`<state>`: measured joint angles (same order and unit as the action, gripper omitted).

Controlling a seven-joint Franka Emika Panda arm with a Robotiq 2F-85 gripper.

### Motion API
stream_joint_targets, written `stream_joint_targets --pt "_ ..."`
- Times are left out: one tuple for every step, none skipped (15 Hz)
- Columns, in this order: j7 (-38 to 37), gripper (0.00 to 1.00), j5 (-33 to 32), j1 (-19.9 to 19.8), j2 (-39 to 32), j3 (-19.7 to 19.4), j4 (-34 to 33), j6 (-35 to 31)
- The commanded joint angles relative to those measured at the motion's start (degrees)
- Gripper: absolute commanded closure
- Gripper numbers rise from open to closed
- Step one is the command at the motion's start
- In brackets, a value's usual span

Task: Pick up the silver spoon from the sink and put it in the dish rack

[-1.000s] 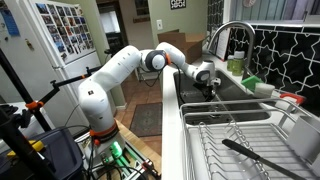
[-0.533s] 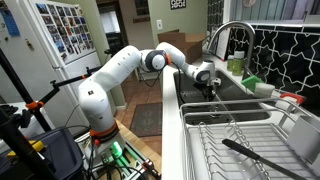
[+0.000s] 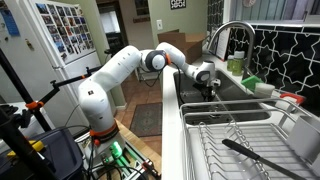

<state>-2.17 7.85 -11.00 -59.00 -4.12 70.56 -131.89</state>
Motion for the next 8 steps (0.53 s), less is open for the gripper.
stream_joint_targets --pt "-0.7 0.80 -0.8 -0.1 -0.6 -0.2 -0.6 2.1" --pt "-0.7 0.88 -0.8 -0.1 -0.6 -0.2 -0.6 2.3" --pt "-0.7 0.92 -0.8 -0.1 -0.6 -0.2 -0.6 2.3" --pt "-0.6 0.95 -0.8 -0.1 -0.6 -0.2 -0.6 2.4" --pt "-0.6 0.96 -0.8 -0.2 -0.6 -0.2 -0.6 2.4" --pt "-0.6 0.98 -0.8 -0.2 -0.5 -0.2 -0.6 2.4" --pt "-0.6 0.95 -0.8 -0.2 -0.5 -0.3 -0.5 2.4" --pt "-0.6 0.94 -0.8 -0.2 -0.3 -0.3 -0.3 2.3"
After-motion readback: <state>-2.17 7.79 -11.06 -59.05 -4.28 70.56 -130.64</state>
